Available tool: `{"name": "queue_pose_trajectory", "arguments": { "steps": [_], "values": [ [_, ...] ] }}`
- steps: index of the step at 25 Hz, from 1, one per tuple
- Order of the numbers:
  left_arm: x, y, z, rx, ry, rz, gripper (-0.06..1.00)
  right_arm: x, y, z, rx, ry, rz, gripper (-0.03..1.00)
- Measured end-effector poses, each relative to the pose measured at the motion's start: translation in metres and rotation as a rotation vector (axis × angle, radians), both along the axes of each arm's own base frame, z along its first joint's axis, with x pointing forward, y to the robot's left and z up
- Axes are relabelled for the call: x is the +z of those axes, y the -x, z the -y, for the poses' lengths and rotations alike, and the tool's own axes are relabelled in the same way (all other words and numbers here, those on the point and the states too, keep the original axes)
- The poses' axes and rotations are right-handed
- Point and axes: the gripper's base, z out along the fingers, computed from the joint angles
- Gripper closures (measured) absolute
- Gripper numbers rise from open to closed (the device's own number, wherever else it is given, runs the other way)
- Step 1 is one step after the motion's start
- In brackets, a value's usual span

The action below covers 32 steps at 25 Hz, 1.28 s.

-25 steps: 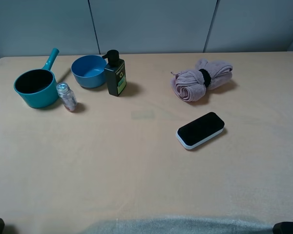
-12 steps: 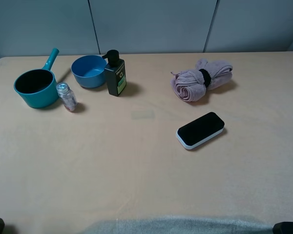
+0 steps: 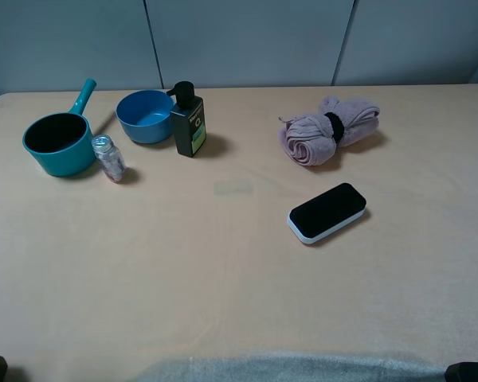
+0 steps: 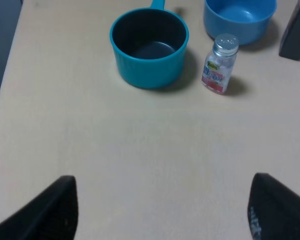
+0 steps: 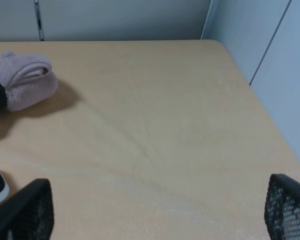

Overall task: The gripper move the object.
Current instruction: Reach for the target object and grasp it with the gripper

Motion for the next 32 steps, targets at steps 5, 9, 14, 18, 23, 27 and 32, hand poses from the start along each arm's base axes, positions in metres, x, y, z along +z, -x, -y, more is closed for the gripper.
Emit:
{"name": "queue_pose_trajectory", "arguments": {
  "steps": [5, 9, 14, 18, 23, 27, 32],
  "values": [
    [0.000, 0.000, 0.000, 0.000, 0.000, 0.000, 0.18, 0.000, 0.000, 0.000, 0.000, 0.000, 0.000, 0.33],
    [0.000, 0.000, 0.000, 0.000, 0.000, 0.000, 0.18, 0.000, 0.000, 0.000, 0.000, -0.001, 0.000, 0.33],
    [0.000, 0.000, 0.000, 0.000, 0.000, 0.000, 0.18, 0.003, -0.016, 0.000, -0.011, -0.031, -0.095, 0.33],
    [0.000, 0.000, 0.000, 0.000, 0.000, 0.000, 0.18, 0.013, -0.041, -0.001, -0.020, -0.075, -0.215, 0.33],
    [0.000, 0.000, 0.000, 0.000, 0.000, 0.000, 0.18, 0.021, -0.073, -0.001, -0.041, -0.108, -0.328, 0.33],
    [0.000, 0.000, 0.000, 0.000, 0.000, 0.000, 0.18, 0.024, -0.100, -0.002, -0.059, -0.153, -0.374, 0.33],
    [0.000, 0.000, 0.000, 0.000, 0.000, 0.000, 0.18, 0.027, -0.136, -0.008, -0.050, -0.239, -0.467, 0.33]
  ]
}}
